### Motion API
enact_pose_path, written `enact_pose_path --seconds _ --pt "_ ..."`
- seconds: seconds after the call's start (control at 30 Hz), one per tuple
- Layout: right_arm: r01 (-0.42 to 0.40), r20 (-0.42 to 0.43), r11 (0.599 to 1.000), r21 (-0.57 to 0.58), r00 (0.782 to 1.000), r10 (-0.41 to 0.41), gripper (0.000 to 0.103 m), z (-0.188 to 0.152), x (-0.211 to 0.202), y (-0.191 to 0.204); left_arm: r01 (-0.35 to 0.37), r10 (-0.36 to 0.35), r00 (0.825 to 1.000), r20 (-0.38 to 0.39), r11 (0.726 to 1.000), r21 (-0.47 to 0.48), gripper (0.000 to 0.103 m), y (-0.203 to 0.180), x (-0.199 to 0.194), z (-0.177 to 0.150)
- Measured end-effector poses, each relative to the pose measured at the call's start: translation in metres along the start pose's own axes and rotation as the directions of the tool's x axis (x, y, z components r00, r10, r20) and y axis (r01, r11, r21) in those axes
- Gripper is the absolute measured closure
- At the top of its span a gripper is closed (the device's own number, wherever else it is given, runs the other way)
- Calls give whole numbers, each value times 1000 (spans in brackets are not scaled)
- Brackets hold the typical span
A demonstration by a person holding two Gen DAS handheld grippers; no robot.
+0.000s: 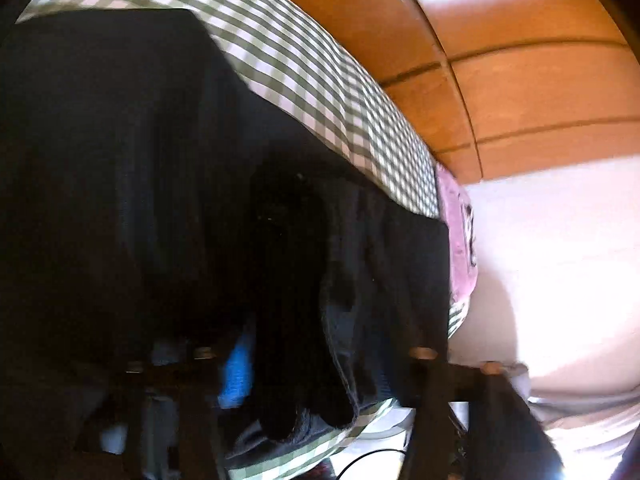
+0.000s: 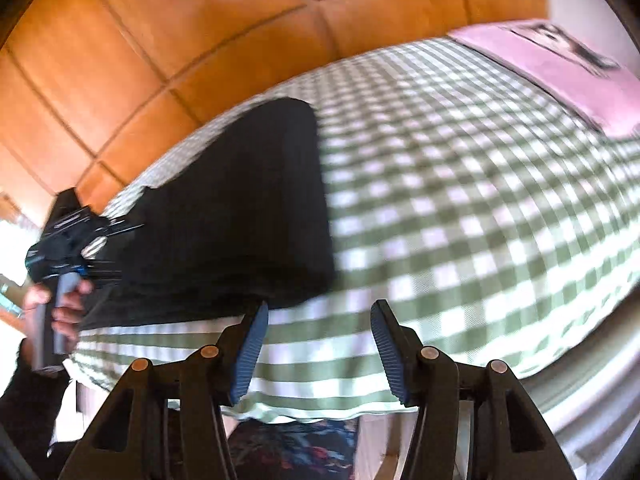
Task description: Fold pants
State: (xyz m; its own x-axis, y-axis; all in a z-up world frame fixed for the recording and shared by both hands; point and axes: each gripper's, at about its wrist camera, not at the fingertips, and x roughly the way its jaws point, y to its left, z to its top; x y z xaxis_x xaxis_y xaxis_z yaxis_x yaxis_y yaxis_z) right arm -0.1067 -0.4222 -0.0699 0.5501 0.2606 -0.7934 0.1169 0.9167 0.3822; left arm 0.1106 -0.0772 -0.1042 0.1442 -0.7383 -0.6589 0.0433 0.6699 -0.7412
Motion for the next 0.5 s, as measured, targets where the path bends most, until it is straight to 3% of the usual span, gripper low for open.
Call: enact_pose_path --seconds 0.03,0.07,0.17,0.37,0.43,0.5 --pt "14 1 1000 6 1000 -14 49 -2 4 -1 -26 26 1000 10 999 30 87 -6 1 0" --pt "22 3 1000 8 1000 -22 49 -3 7 0 -34 33 999 25 998 51 87 -9 -1 1" --pt "57 23 998 -6 998 -57 49 -2 18 5 22 -29 998 62 993 112 88 -26 -15 0" --pt "-27 100 996 89 995 18 49 13 20 7 131 -155 982 110 972 195 88 -53 -43 -2" --pt "-9 121 993 117 993 -5 49 16 21 4 134 -160 981 114 968 213 88 -58 -45 -2" --pt "57 108 992 116 992 -70 59 17 27 5 105 -133 984 119 970 218 89 -55 -42 -2"
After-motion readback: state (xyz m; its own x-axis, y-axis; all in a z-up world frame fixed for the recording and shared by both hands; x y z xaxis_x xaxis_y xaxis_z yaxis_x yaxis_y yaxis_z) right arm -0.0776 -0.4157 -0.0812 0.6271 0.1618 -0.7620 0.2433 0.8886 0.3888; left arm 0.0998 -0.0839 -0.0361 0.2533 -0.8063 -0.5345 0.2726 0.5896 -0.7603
